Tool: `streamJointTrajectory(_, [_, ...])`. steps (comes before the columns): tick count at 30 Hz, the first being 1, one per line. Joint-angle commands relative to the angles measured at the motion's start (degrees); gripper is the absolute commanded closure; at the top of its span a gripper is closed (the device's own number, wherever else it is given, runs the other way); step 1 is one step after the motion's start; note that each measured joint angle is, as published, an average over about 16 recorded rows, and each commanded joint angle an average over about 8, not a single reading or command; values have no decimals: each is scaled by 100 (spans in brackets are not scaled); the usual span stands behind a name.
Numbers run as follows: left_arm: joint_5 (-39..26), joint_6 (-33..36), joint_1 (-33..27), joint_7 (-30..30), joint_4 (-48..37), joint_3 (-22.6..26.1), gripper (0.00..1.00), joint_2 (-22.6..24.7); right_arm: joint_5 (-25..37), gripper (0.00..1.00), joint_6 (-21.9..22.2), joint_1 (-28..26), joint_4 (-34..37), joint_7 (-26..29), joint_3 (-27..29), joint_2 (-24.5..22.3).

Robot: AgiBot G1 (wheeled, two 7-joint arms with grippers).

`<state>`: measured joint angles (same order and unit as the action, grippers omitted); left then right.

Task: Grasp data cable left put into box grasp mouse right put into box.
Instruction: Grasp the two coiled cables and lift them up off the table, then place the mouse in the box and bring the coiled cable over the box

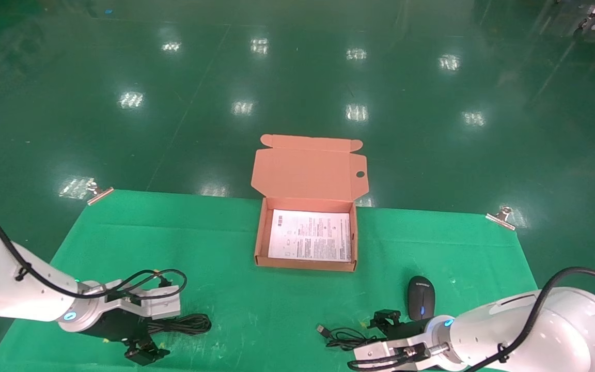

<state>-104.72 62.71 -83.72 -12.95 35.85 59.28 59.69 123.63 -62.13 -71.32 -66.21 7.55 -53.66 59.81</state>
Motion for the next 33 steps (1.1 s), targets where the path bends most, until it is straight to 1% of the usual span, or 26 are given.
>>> streamJointTrajectory(1, [-1,1,0,-4,7,0,100,-1,-2,100,-7,-2,-7,0,1,-4])
streamJointTrajectory(33, [-10,3,1,-17,34,7,100,-9,-15,100,-21,-12,-33,0,2,-17])
